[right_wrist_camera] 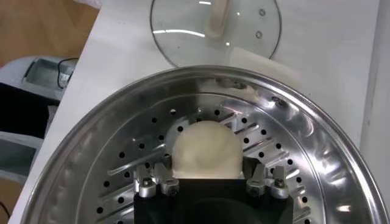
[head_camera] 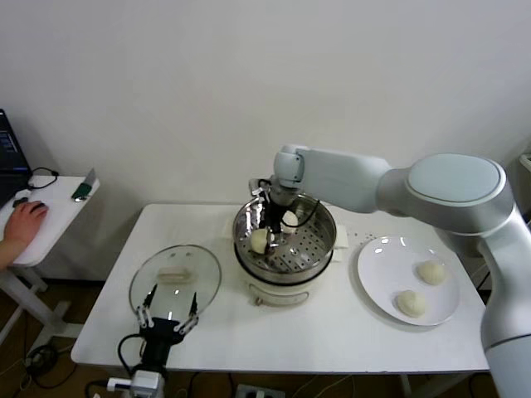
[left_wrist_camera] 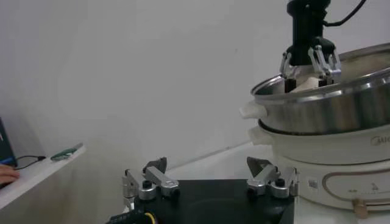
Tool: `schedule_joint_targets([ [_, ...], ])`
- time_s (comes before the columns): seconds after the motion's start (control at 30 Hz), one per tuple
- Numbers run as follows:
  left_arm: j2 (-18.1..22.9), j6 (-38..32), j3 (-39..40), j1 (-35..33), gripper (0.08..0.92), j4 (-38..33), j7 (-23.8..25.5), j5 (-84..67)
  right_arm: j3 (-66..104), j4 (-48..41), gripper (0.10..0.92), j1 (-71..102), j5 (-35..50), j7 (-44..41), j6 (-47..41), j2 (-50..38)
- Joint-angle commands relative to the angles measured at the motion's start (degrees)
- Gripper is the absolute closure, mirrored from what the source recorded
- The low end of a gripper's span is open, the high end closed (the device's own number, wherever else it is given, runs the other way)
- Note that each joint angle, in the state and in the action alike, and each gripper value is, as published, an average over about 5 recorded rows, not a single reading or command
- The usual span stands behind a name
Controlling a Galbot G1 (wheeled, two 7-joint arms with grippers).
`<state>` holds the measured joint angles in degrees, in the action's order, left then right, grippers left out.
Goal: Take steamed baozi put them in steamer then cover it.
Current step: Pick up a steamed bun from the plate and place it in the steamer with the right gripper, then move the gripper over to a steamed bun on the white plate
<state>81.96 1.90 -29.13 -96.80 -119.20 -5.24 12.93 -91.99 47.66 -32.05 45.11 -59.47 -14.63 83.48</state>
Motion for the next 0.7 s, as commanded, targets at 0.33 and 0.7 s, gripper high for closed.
schedule_joint_targets([
  [0.33,0.00,0.08,-0.11,-0.23,0.177,-0.25,-0.14,0.07,1.04,5.62,0.203,-5.55,-1.52,-1.17,0.45,-6.83],
  [0.7,-0.19,-0.38,-1.08,-1.42,0.177,-0.65,-0.25,-0.57,-6.40,18.91,0.203,-20.59,-2.76,-6.14,4.44,-27.84],
])
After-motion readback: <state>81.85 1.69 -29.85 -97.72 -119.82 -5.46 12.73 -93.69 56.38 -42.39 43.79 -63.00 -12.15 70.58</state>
